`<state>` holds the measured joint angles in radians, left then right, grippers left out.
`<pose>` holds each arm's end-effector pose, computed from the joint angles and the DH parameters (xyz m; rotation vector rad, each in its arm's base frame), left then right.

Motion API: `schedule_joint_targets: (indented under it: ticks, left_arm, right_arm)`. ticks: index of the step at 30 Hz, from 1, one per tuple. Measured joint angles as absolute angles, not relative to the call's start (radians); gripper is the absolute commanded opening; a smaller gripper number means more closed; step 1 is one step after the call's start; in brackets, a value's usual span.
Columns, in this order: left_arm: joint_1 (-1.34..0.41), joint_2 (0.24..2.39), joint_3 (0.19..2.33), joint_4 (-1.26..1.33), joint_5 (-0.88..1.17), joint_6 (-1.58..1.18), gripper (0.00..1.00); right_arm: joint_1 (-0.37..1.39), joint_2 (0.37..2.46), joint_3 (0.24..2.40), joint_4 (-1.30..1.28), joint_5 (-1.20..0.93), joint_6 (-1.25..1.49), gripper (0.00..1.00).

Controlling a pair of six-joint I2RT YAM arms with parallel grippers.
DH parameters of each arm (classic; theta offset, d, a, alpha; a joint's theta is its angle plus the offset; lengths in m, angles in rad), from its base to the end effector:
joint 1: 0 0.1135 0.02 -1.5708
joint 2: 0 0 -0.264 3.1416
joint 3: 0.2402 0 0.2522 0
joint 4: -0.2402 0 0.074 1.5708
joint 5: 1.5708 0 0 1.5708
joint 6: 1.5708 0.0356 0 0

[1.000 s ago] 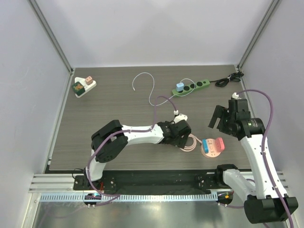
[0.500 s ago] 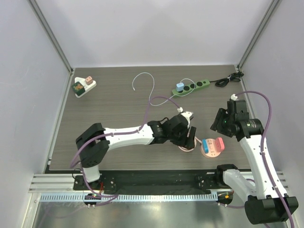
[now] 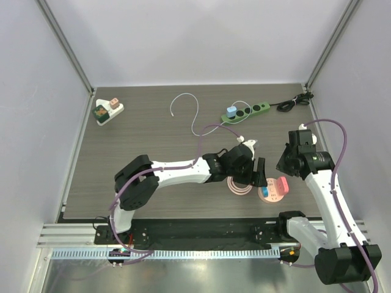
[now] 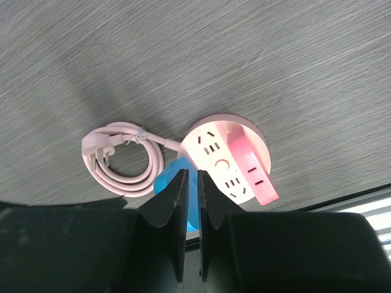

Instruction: Pull the plug off the socket

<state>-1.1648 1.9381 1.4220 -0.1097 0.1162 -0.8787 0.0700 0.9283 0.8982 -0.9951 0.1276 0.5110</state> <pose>0.1724 -0.4115 0.2271 0.4290 2.4582 -1.1632 0.1651 0.0070 0.2840 0.6100 2.5105 0.0489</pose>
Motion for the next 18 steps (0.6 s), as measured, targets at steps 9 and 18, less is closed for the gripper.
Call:
schedule_joint_targets:
  ticks: [9, 18]
  left_arm:
    - [-1.165, 2.058, 1.559, -0.182, 0.086, -0.926, 0.78]
    - [-1.165, 2.101, 1.582, -0.208, 0.087, -0.936, 0.73]
  right_arm:
    - [0.070, 0.914, 0.899, -0.995, 0.143, 0.518, 0.17]
    - [0.070, 0.966, 0.865, -0.984, 0.097, 0.535, 0.17]
